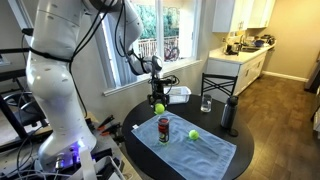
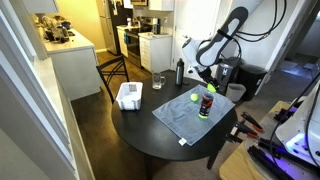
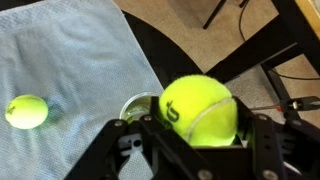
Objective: Pick the tennis ball to the left and place it in the cylindrical container
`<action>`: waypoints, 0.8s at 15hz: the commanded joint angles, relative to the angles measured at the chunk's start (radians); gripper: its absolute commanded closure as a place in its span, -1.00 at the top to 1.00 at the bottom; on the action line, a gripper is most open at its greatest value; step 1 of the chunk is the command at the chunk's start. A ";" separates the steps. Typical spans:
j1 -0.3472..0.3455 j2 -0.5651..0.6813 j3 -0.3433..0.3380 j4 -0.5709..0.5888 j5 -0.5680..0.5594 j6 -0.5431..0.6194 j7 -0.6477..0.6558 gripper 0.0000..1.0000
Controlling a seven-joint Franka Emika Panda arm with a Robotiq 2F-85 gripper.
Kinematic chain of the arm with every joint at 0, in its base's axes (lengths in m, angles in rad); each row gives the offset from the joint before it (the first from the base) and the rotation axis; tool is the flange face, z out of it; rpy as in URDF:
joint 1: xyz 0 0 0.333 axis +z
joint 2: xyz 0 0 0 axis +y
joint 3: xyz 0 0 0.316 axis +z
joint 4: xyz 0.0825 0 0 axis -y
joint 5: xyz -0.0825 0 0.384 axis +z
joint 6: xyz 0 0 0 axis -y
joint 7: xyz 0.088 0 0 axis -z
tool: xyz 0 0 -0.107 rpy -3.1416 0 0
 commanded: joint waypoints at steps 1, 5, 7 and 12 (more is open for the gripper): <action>-0.002 -0.013 -0.003 -0.029 -0.060 0.093 0.065 -0.13; -0.001 0.008 -0.009 -0.028 -0.075 0.127 0.087 -0.13; -0.002 0.014 -0.016 -0.033 -0.091 0.133 0.101 -0.13; -0.003 0.020 -0.027 -0.052 -0.172 0.169 0.162 -0.13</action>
